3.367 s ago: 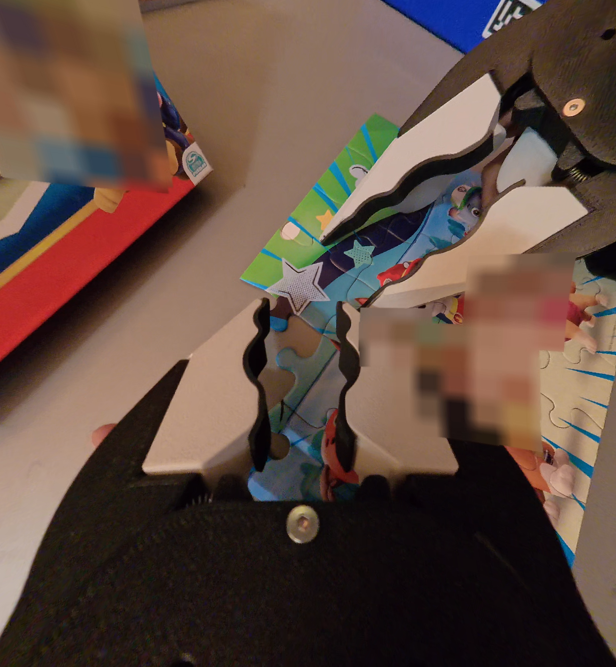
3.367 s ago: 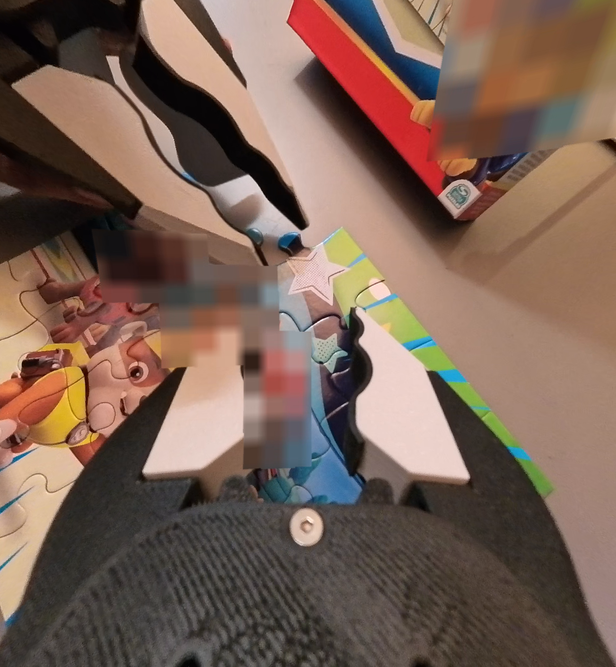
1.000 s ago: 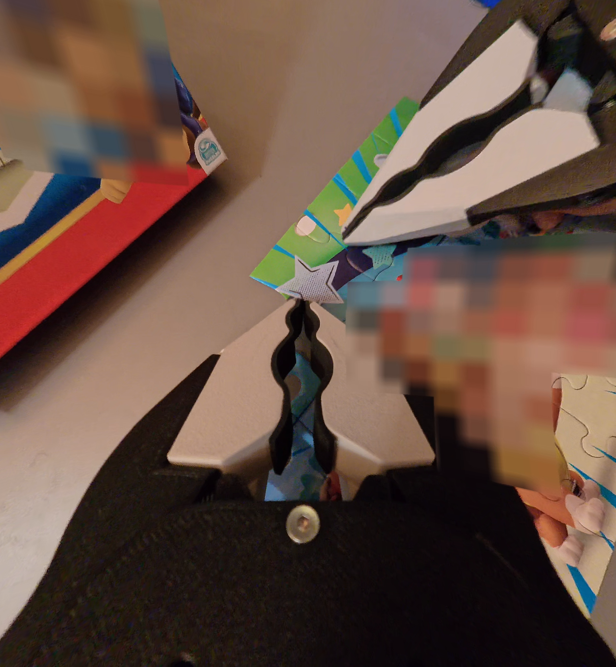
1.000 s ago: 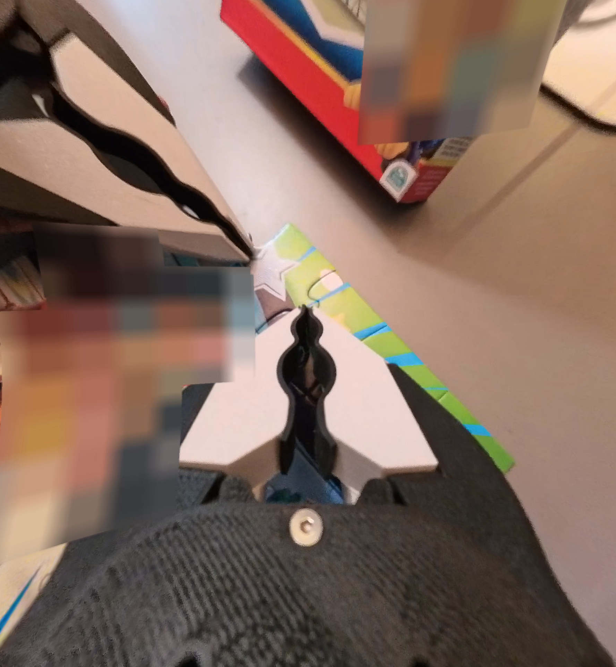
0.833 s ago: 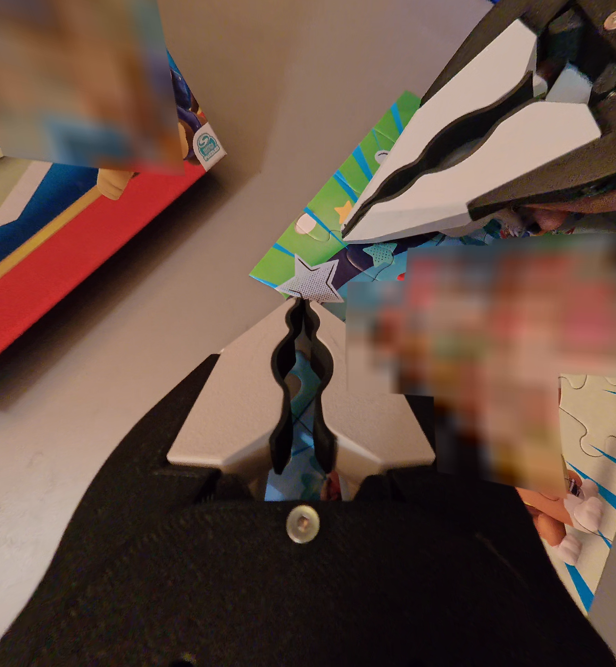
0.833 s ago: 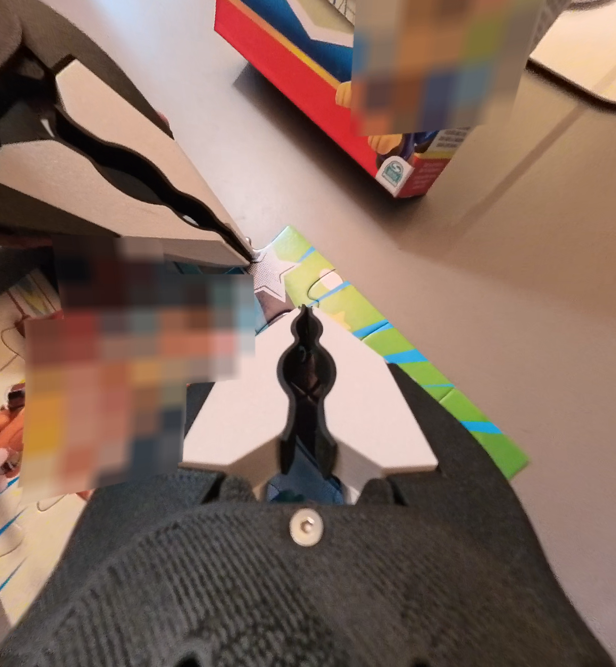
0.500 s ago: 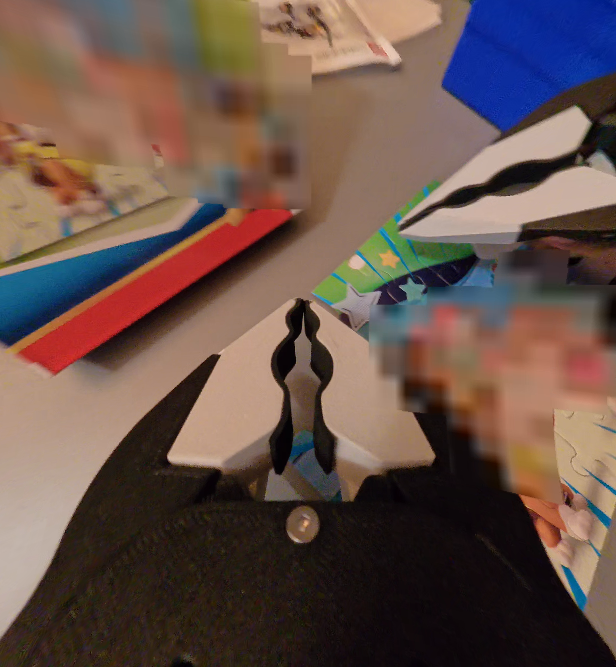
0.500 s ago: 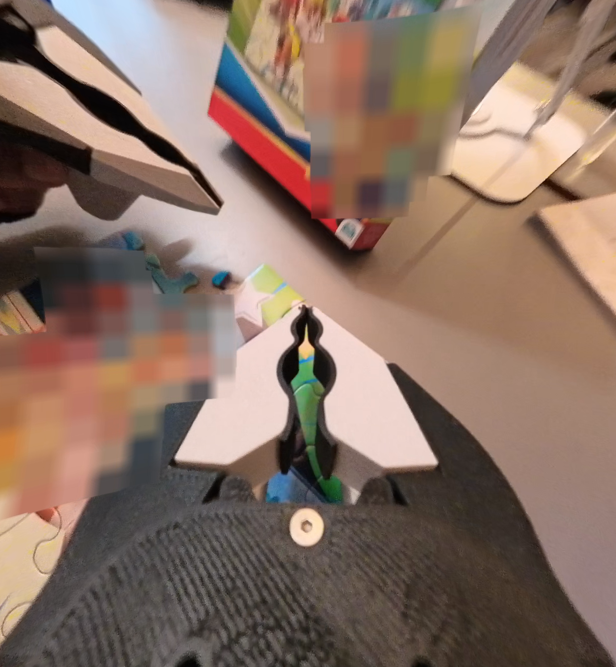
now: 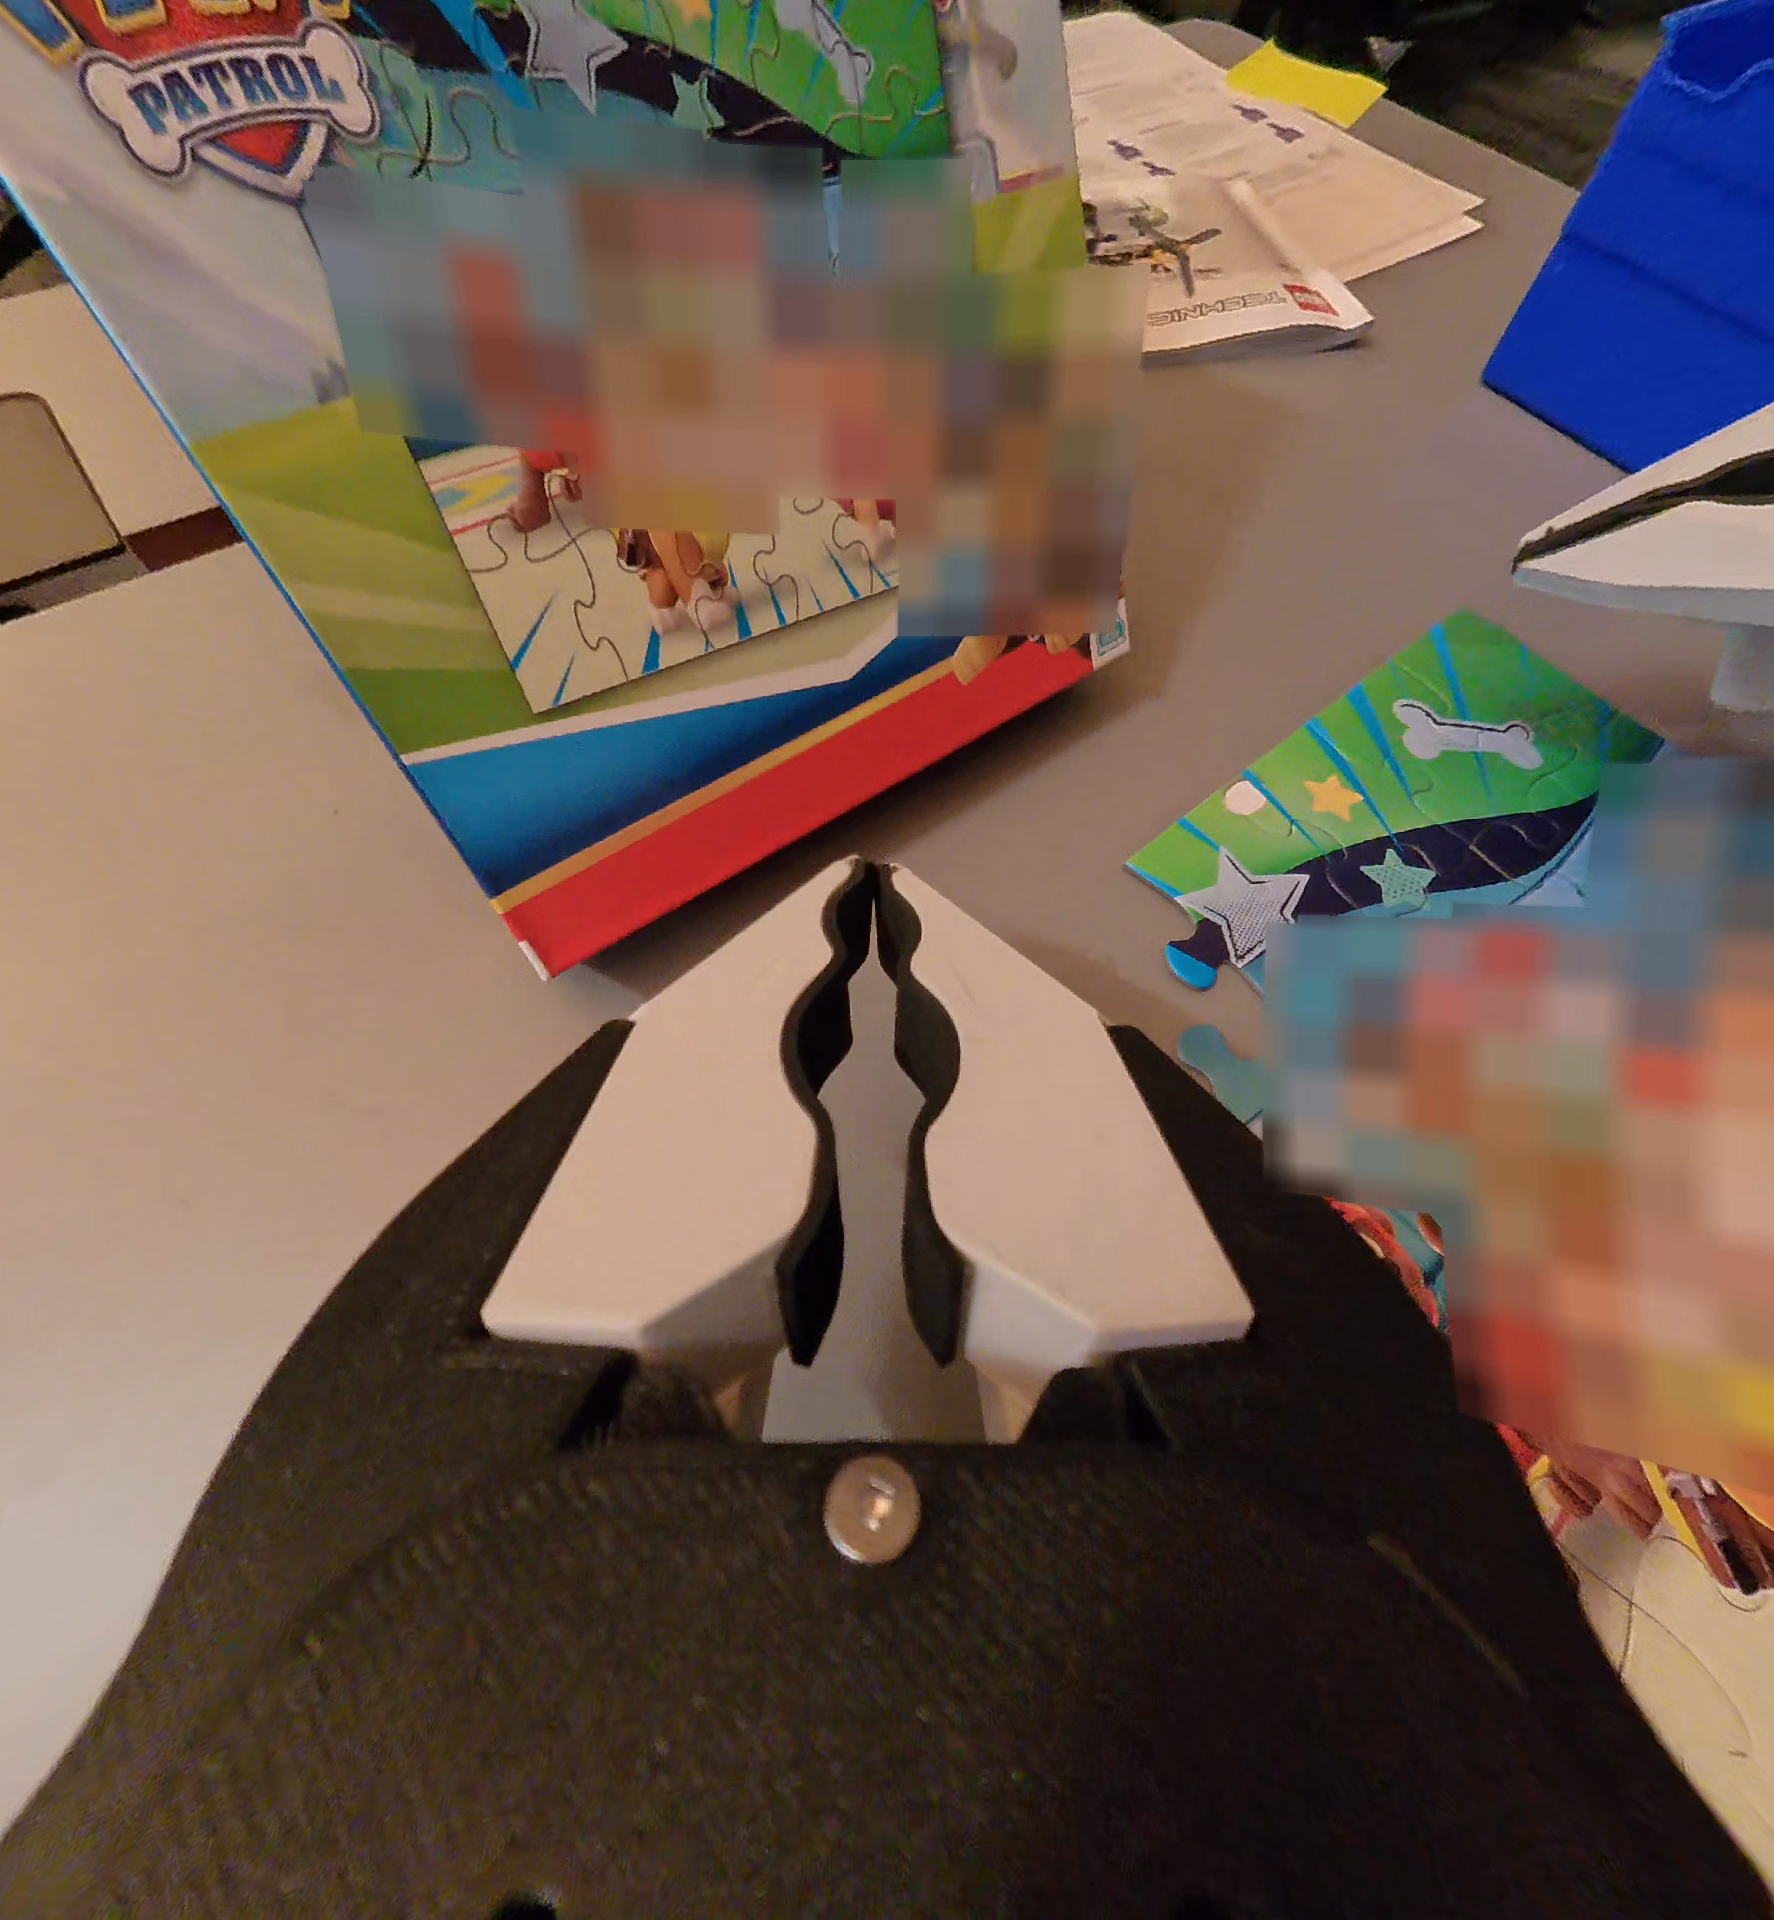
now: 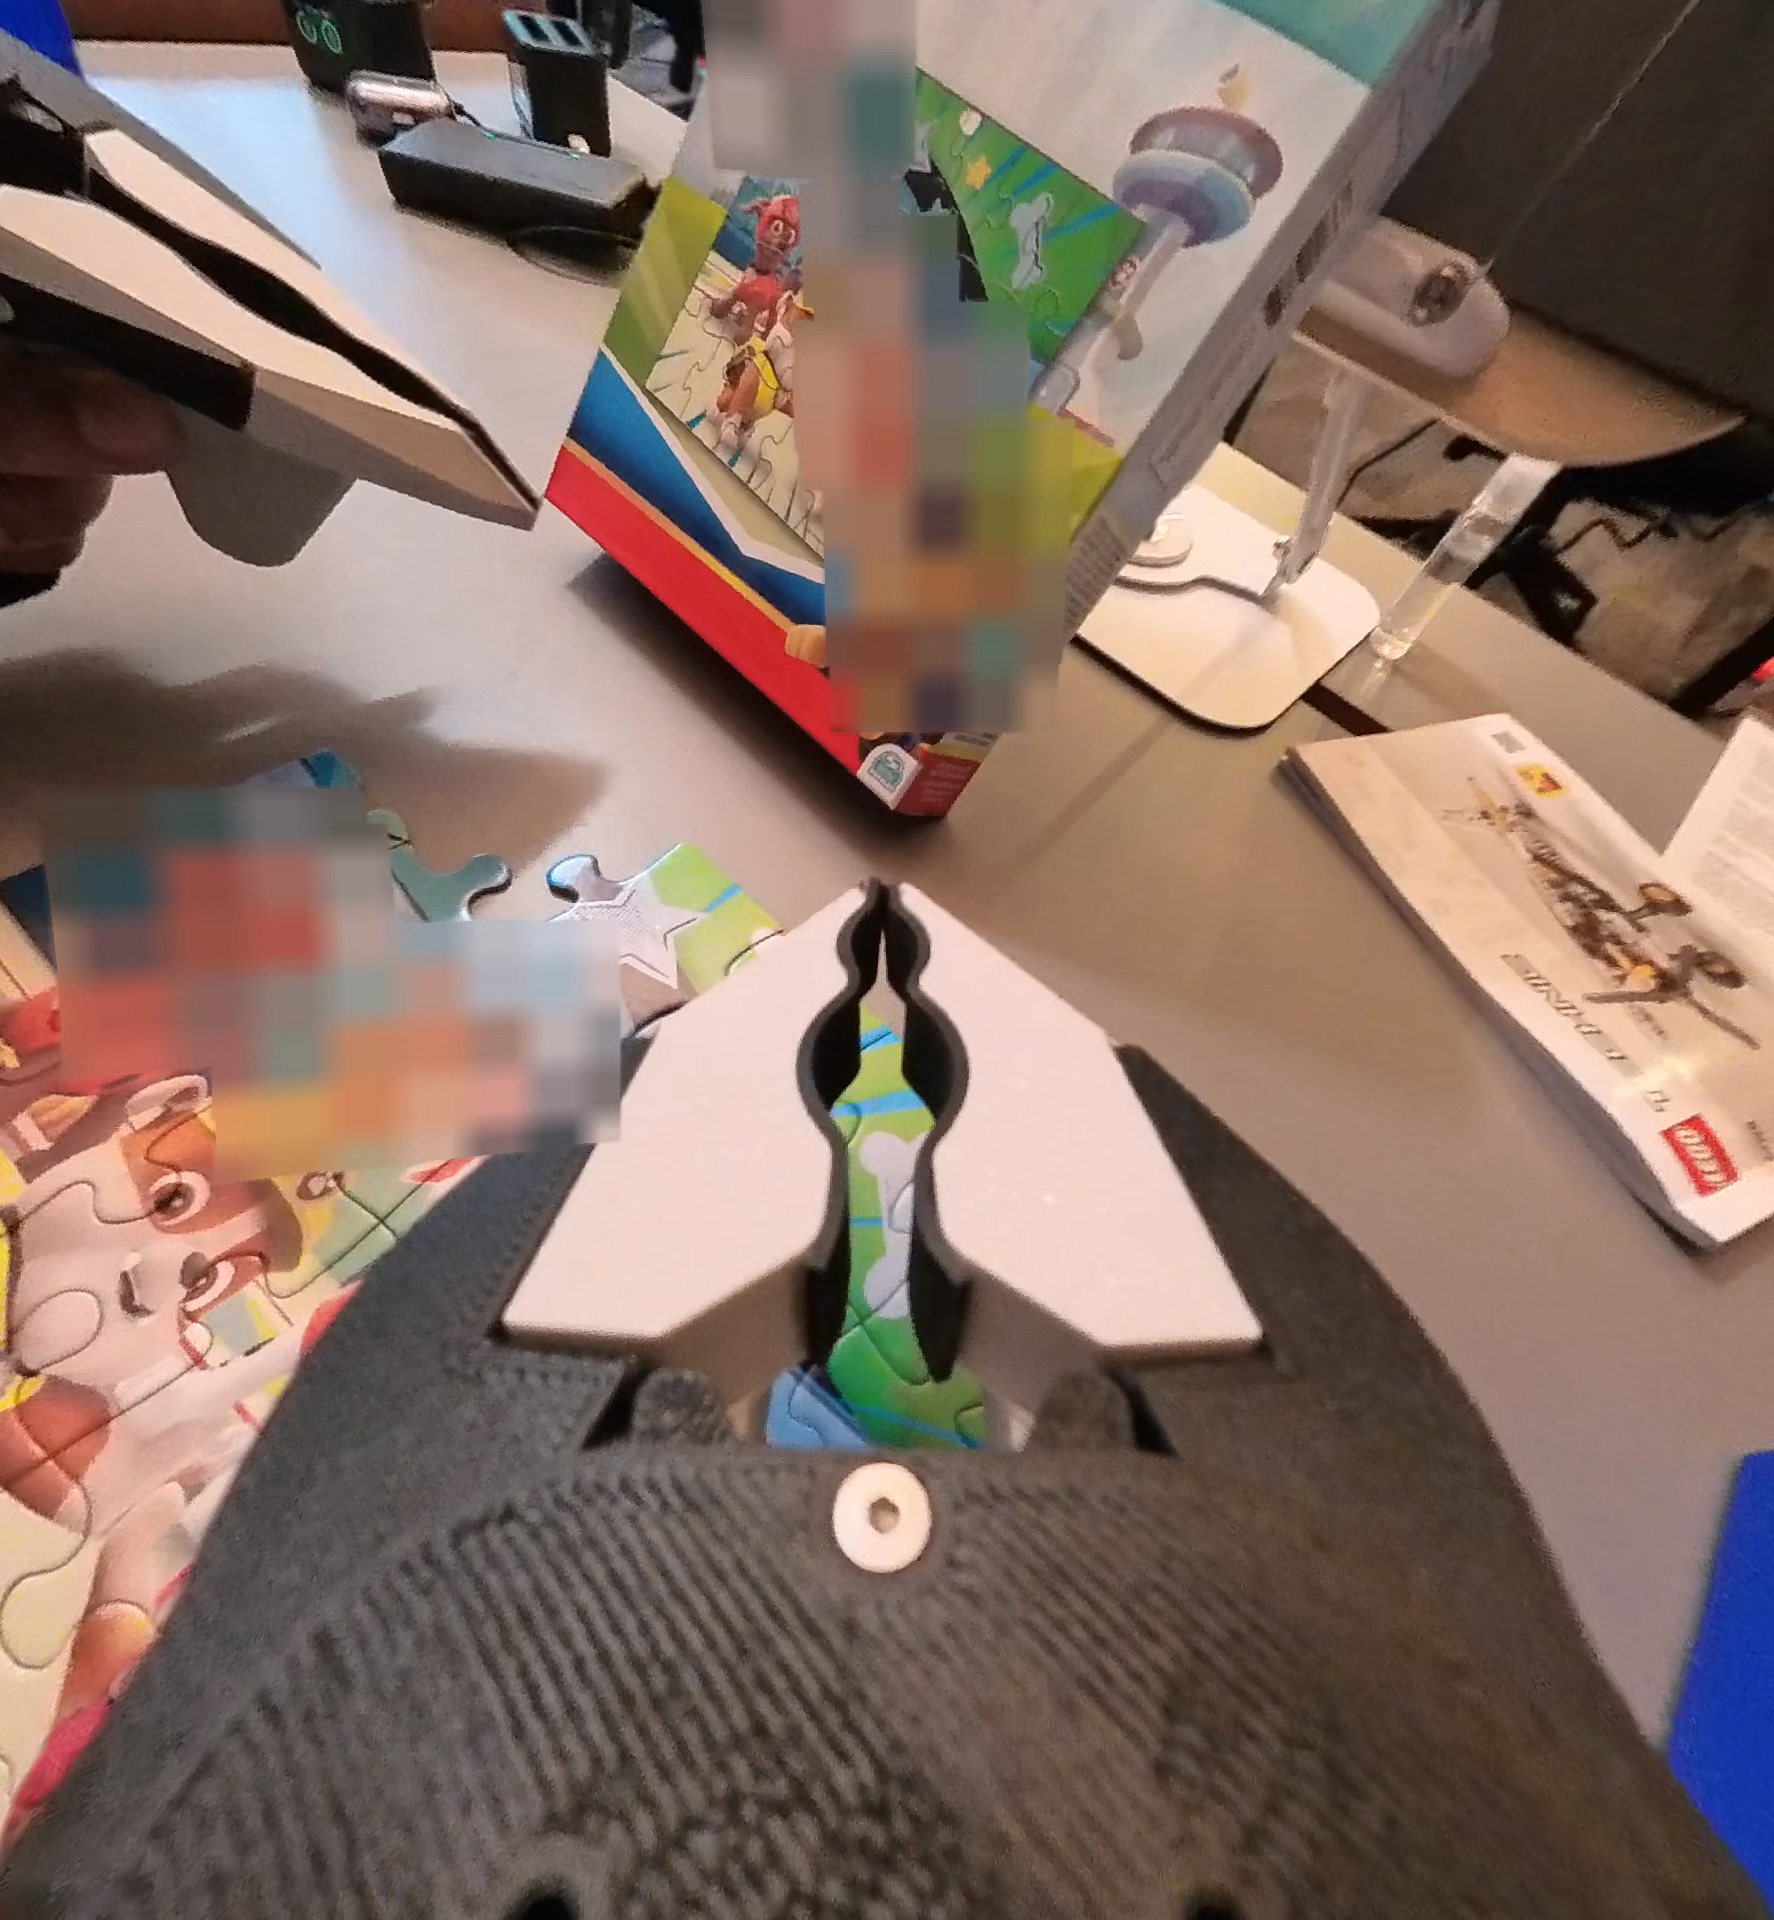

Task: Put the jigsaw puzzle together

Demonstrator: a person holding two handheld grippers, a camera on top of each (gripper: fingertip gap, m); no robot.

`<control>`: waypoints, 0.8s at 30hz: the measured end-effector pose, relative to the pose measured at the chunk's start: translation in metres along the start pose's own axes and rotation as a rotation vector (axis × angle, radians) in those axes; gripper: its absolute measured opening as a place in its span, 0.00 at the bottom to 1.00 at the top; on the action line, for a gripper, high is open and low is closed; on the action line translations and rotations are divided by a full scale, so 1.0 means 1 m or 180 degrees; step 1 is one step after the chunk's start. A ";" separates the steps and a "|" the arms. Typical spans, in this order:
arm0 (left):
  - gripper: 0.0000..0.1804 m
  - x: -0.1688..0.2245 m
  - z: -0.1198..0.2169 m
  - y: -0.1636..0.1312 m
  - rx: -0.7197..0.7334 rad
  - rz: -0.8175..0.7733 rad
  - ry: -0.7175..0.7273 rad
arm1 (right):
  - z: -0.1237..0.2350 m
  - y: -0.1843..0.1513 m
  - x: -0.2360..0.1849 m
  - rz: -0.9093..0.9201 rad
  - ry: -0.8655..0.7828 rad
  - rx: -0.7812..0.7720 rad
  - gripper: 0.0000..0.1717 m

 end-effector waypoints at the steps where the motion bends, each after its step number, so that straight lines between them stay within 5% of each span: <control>1: 0.00 0.001 0.000 0.000 0.0002 0.0000 -0.0013 | 0.001 0.001 -0.001 0.0060 -0.0033 0.0006 0.00; 24: 0.00 0.029 0.007 0.003 0.0067 -0.0013 -0.0576 | 0.013 -0.003 0.022 -0.0162 -0.0242 0.0140 0.00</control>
Point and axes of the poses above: each gripper's, where its closed fingertips meet, z back along the fingers, y out of its top, x = y × z across the jaws, the point moved 1 cm from there along z, back along the fingers, and after that the axes turned 6 degrees about z, right-handed, at the moved point
